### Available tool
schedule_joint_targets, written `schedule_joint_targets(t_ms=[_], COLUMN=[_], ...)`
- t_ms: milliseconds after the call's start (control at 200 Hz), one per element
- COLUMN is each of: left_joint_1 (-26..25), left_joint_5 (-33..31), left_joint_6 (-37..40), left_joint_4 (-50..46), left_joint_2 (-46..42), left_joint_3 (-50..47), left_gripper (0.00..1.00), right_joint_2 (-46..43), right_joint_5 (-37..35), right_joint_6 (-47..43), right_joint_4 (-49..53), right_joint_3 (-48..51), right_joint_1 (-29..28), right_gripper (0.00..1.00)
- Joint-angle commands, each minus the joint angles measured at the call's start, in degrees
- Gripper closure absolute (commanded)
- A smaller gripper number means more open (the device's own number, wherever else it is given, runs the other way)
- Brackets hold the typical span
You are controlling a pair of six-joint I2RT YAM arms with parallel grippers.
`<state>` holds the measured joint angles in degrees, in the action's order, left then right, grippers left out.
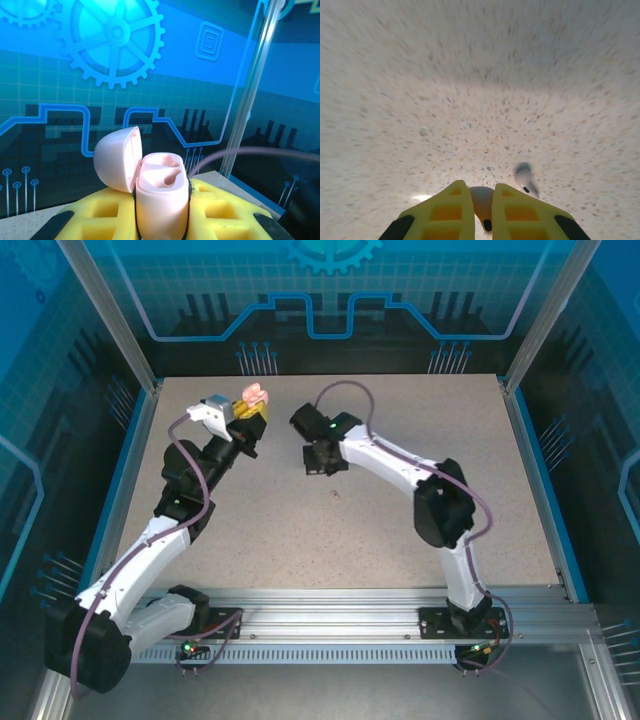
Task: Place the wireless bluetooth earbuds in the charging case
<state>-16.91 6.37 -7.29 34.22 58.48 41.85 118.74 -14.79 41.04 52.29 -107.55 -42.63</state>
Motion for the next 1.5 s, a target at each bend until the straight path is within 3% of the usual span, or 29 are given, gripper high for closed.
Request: schedule_joint_targets(t_ms=[0,225,545,965,1496], left_joint_1=[-0.99,-5.71,-12.15,-14.08,-15.36], left_joint_5=[4.96,7.49,2.13,1.20,1.36], left_joint_6=[4.91,12.67,22.59,21.24,20.74], left_joint_4=[3.33,8.10,9.60,11.05,8.93], left_joint_2=[-0.67,2.52,6.10,8.97,10.07], left_joint_3=[1.66,1.86,3.23,5.07,6.59], left_gripper=[1.00,1.00,1.00,1.00,1.00], right_joint_2=[-6.84,-16.83,-30.87,-39.29,-39.89], right_joint_5=[-1.77,-3.02,2.14,22.32,23.40], right_joint_6=[-2.88,-7.77,-18.46,-24.42,-25.19], right_joint_4=[-3.43,-5.95,-17.35,-34.45,-36.70], right_joint_3=[0.84,-0.04,2.78,14.20,16.04], right_joint_1=[1.95,5.22,6.46,5.51,2.47], right_gripper=[0.91,0.90,0.90,0.90,0.90])
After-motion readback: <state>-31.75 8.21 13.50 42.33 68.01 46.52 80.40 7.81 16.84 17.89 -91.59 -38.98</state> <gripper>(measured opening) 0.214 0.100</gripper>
